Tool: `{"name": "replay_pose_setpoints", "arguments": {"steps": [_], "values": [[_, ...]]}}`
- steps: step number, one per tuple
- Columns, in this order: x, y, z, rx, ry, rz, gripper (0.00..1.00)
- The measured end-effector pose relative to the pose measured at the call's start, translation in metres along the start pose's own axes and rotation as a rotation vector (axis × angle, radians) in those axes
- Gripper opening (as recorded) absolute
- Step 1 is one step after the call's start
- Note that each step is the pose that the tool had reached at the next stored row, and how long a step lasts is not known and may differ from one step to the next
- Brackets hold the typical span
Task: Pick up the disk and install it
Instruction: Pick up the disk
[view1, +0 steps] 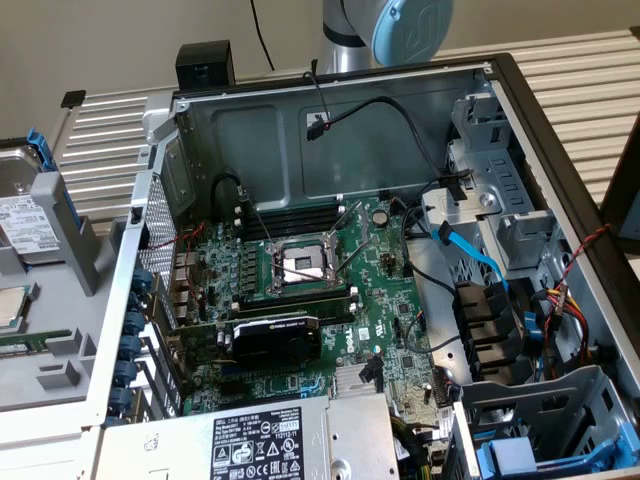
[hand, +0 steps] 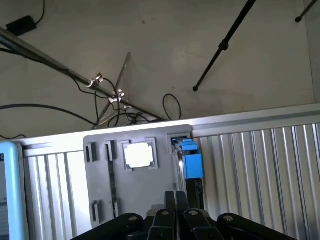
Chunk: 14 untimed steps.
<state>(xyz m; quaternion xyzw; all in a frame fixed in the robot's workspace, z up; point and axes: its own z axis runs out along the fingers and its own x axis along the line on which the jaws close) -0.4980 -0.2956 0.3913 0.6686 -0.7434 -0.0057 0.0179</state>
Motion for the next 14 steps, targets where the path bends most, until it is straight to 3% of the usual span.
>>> {"name": "replay_pose_setpoints", "arguments": {"steps": [2,14], "values": [[0.0,0.0,0.0001,0.0005,0.0006,-0.022,0.15],[-0.0001,0.0,0.0001,0.0006,0.0007,-0.022,0.15]]}}
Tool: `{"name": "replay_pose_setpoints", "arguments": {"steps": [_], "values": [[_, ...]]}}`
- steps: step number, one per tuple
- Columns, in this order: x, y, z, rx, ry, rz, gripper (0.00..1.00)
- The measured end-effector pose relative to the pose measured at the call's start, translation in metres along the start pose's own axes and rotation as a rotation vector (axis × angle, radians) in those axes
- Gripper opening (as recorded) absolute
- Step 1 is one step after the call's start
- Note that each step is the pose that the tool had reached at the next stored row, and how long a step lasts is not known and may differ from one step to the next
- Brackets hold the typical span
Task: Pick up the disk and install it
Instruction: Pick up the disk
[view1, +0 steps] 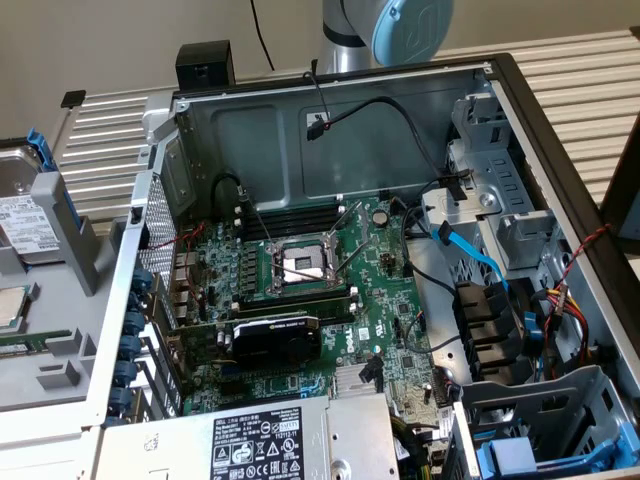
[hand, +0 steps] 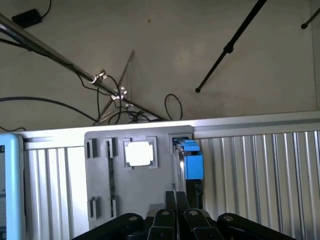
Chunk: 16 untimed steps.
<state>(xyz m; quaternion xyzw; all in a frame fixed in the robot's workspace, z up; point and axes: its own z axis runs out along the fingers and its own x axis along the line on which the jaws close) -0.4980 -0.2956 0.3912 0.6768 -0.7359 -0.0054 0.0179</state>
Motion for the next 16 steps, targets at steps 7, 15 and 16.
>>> {"name": "replay_pose_setpoints", "arguments": {"steps": [7,15,16], "values": [[-0.0021,0.0001,0.0001,0.0021,0.0063,-0.053,0.15],[-0.0026,0.0002,0.0009,0.0055,0.0062,-0.177,0.15],[-0.0028,0.0002,0.001,0.006,0.0018,-0.181,0.15]]}}
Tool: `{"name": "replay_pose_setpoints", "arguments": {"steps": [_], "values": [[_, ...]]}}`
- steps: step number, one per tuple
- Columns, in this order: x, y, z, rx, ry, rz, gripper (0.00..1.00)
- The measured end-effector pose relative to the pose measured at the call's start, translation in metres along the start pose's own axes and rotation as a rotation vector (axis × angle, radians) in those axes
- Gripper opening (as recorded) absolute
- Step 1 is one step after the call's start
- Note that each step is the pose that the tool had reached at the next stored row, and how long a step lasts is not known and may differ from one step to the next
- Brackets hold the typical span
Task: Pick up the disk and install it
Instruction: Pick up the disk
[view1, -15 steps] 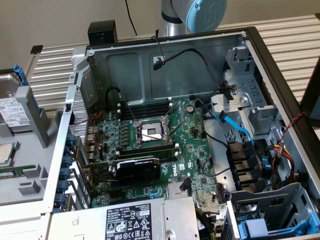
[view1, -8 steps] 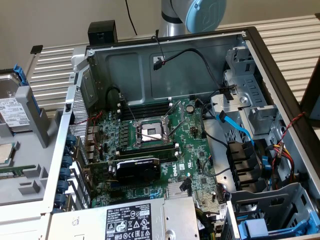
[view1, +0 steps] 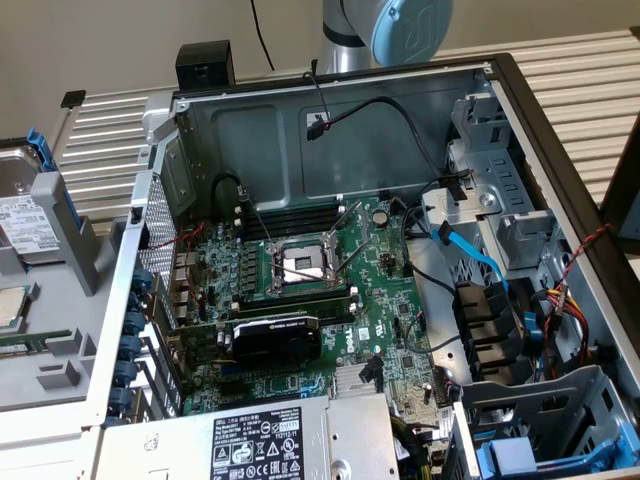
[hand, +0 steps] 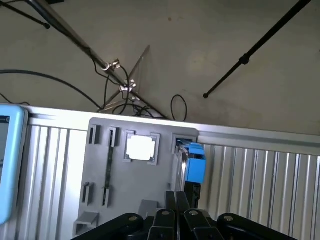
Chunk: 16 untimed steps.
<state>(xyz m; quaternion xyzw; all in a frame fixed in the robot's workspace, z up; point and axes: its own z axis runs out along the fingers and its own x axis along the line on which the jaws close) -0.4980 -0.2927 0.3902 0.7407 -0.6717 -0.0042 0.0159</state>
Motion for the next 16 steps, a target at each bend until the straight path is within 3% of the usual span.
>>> {"name": "replay_pose_setpoints", "arguments": {"steps": [2,5,7,9,13,14,16], "values": [[-0.001,-0.0001,0.0003,0.0028,-0.0118,-0.004,0.15],[-0.003,-0.0004,0.0013,0.0065,-0.0378,-0.007,0.15],[-0.005,-0.0005,0.0027,0.0074,-0.0507,-0.008,0.15],[-0.007,-0.0005,0.0035,0.0081,-0.0554,-0.01,0.15],[-0.011,0.0023,0.0037,0.0021,-0.0563,-0.012,0.15],[-0.011,0.0027,0.0037,-0.0023,-0.0567,-0.012,0.15],[-0.013,0.0029,0.0039,-0.0185,-0.0575,-0.014,0.15]]}}
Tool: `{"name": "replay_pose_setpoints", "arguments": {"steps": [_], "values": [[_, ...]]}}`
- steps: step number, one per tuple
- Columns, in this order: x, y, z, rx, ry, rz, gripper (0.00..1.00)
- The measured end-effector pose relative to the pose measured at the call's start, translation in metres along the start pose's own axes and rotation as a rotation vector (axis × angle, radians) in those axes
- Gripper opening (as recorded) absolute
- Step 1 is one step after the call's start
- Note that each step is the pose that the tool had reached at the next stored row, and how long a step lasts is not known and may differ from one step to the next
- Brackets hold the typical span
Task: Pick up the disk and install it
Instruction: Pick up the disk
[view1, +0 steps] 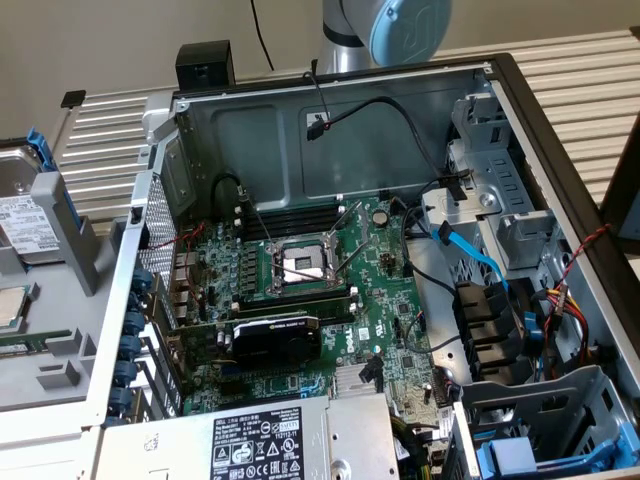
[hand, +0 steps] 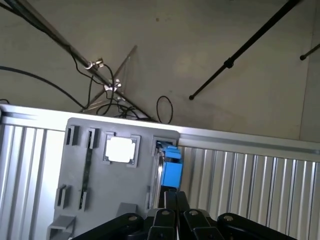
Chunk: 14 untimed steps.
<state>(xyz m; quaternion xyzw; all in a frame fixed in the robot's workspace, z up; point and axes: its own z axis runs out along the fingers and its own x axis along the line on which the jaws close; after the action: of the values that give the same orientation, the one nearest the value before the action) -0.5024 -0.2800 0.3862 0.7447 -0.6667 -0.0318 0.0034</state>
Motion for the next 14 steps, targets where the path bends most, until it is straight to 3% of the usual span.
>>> {"name": "replay_pose_setpoints", "arguments": {"steps": [1,4,5,8,9,11,13,14], "values": [[-0.0016,0.0,0.0001,-0.006,0.0015,0.0,0.15],[-0.0061,-0.0001,0.0006,-0.0088,0.0075,-0.002,0.15],[-0.0074,0.0001,0.0008,-0.0099,0.0184,-0.001,0.15],[-0.0098,0.0012,0.0009,-0.0142,0.0682,0.001,0.15],[-0.0103,0.002,0.0009,-0.012,0.0787,0.001,0.15],[-0.0104,0.003,0.0009,-0.0002,0.0816,0.0,0.15],[-0.0106,0.0044,0.0011,0.0205,0.0839,0.001,0.15],[-0.0106,0.0049,0.0011,0.0255,0.0844,0.0,0.15]]}}
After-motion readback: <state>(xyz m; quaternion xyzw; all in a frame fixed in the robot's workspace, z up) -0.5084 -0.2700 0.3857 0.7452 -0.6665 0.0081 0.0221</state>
